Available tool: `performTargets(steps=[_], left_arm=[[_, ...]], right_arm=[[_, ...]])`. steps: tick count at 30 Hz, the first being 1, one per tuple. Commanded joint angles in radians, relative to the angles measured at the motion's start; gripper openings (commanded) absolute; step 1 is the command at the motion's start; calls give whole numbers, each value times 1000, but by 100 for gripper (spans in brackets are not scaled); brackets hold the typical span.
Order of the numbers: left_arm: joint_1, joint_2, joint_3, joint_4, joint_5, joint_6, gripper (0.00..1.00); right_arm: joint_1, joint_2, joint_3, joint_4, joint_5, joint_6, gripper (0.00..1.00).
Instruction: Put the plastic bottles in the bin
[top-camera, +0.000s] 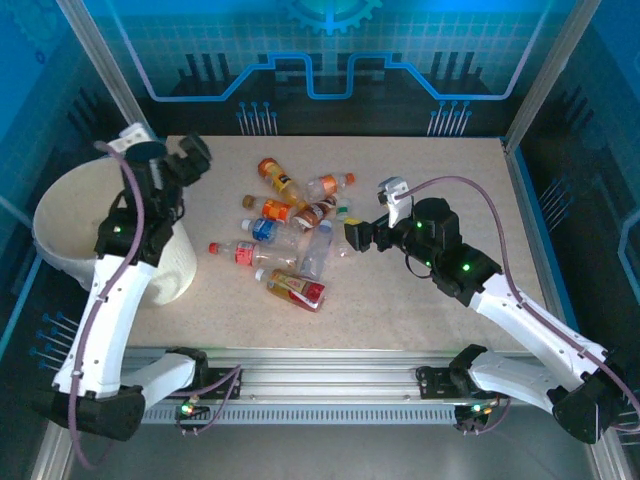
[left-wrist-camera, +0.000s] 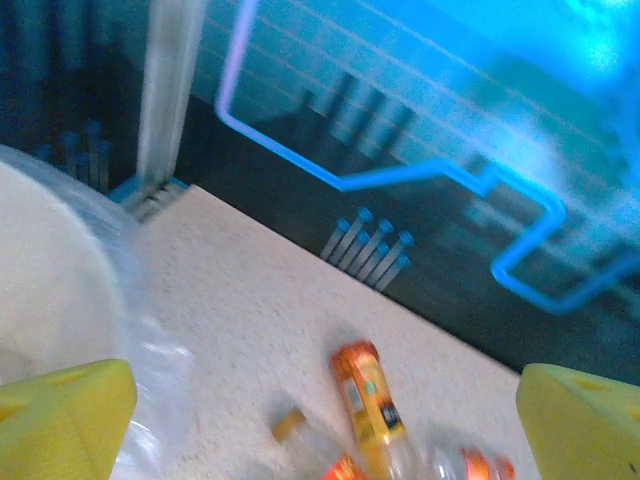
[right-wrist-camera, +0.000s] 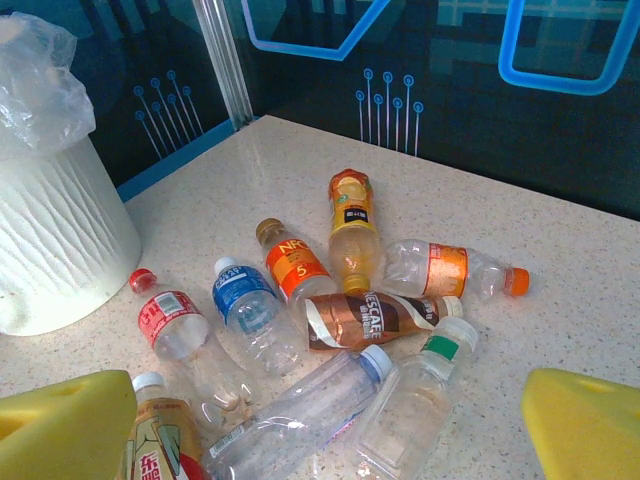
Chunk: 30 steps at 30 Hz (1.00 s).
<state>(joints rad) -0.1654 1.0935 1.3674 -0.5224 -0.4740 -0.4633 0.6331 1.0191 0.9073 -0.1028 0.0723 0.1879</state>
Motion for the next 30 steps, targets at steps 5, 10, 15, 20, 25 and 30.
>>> performTargets(steps=[5, 10, 15, 20, 25, 30], left_arm=[[-282, 105, 24, -198, -94, 44, 99], [-362, 170, -79, -214, -62, -99, 99], [-421, 220, -147, -267, -58, -376, 99], [-489, 258, -232, -343, -7, -708, 99], [-537, 249, -373, -337, 138, -999, 99], [-542, 225, -508, -148, 217, -1054, 96]], right_arm=[[-18, -8, -22, 62, 18, 44, 100], [-21, 5, -19, 51, 17, 36, 100], [-22, 0, -18, 28, 22, 36, 100], [-24, -16, -22, 15, 45, 35, 100], [-26, -19, -22, -8, 53, 31, 100], [-30, -16, -46, -6, 54, 30, 100]])
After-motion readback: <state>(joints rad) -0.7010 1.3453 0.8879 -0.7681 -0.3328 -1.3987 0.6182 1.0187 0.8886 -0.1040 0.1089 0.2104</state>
